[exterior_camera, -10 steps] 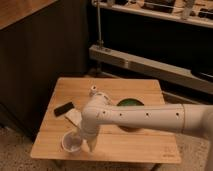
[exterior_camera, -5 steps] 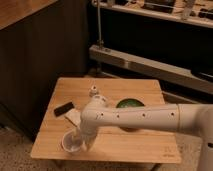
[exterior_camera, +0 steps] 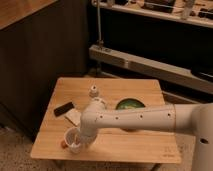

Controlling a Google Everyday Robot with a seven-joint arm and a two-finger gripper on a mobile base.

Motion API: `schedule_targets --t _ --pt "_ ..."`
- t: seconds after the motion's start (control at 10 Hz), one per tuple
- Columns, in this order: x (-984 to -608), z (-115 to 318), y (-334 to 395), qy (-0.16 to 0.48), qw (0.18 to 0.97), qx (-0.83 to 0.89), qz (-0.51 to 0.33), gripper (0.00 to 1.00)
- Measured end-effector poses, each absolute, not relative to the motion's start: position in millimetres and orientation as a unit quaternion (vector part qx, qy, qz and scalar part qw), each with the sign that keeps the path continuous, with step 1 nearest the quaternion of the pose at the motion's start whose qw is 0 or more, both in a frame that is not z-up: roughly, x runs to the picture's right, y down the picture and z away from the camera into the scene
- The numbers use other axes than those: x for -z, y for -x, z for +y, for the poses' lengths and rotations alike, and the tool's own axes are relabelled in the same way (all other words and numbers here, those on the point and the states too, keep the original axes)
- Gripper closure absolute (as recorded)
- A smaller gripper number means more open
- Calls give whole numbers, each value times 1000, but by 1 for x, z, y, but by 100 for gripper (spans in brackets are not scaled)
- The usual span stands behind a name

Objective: Pick up the ceramic cup

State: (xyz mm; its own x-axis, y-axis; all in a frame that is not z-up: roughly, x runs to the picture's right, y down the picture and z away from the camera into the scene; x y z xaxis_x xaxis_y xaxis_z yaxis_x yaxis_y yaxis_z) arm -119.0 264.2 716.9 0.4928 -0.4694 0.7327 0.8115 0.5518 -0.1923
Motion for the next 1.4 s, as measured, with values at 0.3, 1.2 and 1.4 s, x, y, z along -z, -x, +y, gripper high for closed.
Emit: schedule_targets --t 0.3,1.2,1.4 --pt "-690 244 108 270 823 388 -315 90" --pt "-637 222 96 274 815 397 -321 100" --pt "-636 220 96 277 812 398 -325 100"
